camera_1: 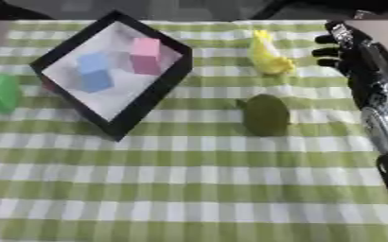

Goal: Pick up objects on the table and place them in the box.

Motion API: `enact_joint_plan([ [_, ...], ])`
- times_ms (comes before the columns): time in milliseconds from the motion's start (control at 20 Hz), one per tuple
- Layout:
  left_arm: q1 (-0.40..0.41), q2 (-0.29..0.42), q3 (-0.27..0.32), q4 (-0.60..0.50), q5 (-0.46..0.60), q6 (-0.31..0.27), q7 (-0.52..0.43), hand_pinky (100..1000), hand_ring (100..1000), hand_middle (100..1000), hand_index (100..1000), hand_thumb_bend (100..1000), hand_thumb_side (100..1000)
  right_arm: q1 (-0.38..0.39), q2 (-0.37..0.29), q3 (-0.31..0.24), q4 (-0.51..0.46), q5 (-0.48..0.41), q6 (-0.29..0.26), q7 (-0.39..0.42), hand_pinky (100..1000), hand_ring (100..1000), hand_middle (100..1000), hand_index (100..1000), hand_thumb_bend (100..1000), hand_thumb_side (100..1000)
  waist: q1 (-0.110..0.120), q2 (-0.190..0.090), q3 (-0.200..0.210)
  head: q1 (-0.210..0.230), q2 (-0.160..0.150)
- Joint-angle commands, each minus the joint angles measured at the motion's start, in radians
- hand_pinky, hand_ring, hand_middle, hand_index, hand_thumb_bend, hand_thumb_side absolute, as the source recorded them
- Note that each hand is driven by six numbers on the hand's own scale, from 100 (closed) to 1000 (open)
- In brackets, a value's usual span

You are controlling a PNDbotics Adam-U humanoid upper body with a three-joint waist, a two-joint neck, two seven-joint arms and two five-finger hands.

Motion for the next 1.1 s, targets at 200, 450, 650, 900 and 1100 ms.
enact_joint_plan([
  [200, -0.007, 0.012, 0.005, 0.029, -0.018, -0.011, 0.000, 827, 812, 793, 849, 774, 188, -0.011, -0.025, -0.014, -0.011, 0.000, -0.002, -0.002, 795, 741, 730, 876, 100, 790, 0.001, 0.001, -0.003, 0.005, -0.003],
  [450, 0.000, -0.001, 0.003, 0.052, -0.033, -0.018, 0.000, 827, 816, 797, 849, 792, 184, -0.011, -0.022, -0.014, -0.011, -0.001, -0.001, -0.002, 795, 741, 730, 876, 100, 792, 0.000, 0.002, -0.005, 0.008, -0.003],
  [650, -0.001, -0.013, 0.003, 0.067, -0.064, -0.026, 0.001, 827, 821, 799, 849, 811, 174, -0.010, -0.021, -0.014, -0.010, -0.001, -0.002, -0.002, 795, 742, 730, 876, 100, 792, -0.001, 0.003, -0.008, 0.011, -0.003],
  [900, -0.003, -0.025, 0.008, 0.087, -0.108, -0.040, 0.009, 825, 827, 801, 846, 836, 127, -0.009, -0.018, -0.014, -0.009, -0.002, -0.001, -0.001, 795, 742, 730, 876, 100, 795, -0.002, 0.004, -0.009, 0.016, -0.003],
  [1100, -0.003, -0.034, 0.014, 0.103, -0.141, -0.051, 0.024, 825, 828, 802, 844, 846, 100, -0.007, -0.016, -0.014, -0.008, -0.002, -0.001, -0.001, 795, 742, 730, 876, 100, 798, -0.003, 0.005, -0.011, 0.022, -0.003],
])
